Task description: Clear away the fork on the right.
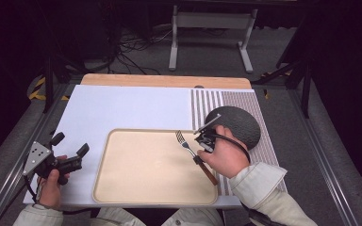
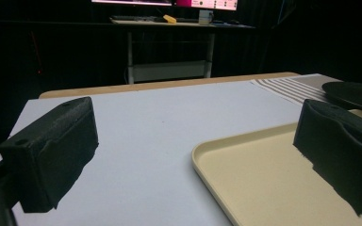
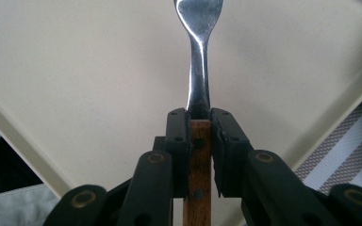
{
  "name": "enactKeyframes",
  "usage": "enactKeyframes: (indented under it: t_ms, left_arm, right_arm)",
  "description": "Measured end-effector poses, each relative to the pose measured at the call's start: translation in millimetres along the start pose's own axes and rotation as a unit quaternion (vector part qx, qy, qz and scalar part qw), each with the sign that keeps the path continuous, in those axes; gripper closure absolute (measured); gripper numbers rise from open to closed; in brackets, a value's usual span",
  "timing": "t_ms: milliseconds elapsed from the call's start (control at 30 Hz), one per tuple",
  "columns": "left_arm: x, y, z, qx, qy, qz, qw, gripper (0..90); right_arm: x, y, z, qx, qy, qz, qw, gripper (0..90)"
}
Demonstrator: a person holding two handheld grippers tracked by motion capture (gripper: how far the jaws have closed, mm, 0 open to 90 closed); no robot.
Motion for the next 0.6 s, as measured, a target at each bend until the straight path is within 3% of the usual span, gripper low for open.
enactKeyframes:
  t_ms: [300, 600]
  left_arm:
    - [0.6, 0.3, 0.1, 0.001, 0.0, 0.0, 1.0, 1.1]
    - [1.4, 0.5, 0.0, 0.001, -0.001, -0.001, 1.0, 1.1]
  right_arm:
    - [-5.1, -5.7, -19.9, -0.022, 0.005, -0.023, 0.9995, 78.1]
    - [-8.5, -8.0, -29.2, -0.046, -0.006, -0.038, 0.9982, 78.1]
Point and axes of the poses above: each handheld gripper's, and its own axes: z roughly backward along the jaws, y roughly out of its top, x roughly to its right, the point moved 3 cm from there along -z, roughly forward along the jaws, and after that the axes turned 4 degrees about -y, right-handed, at the moved point
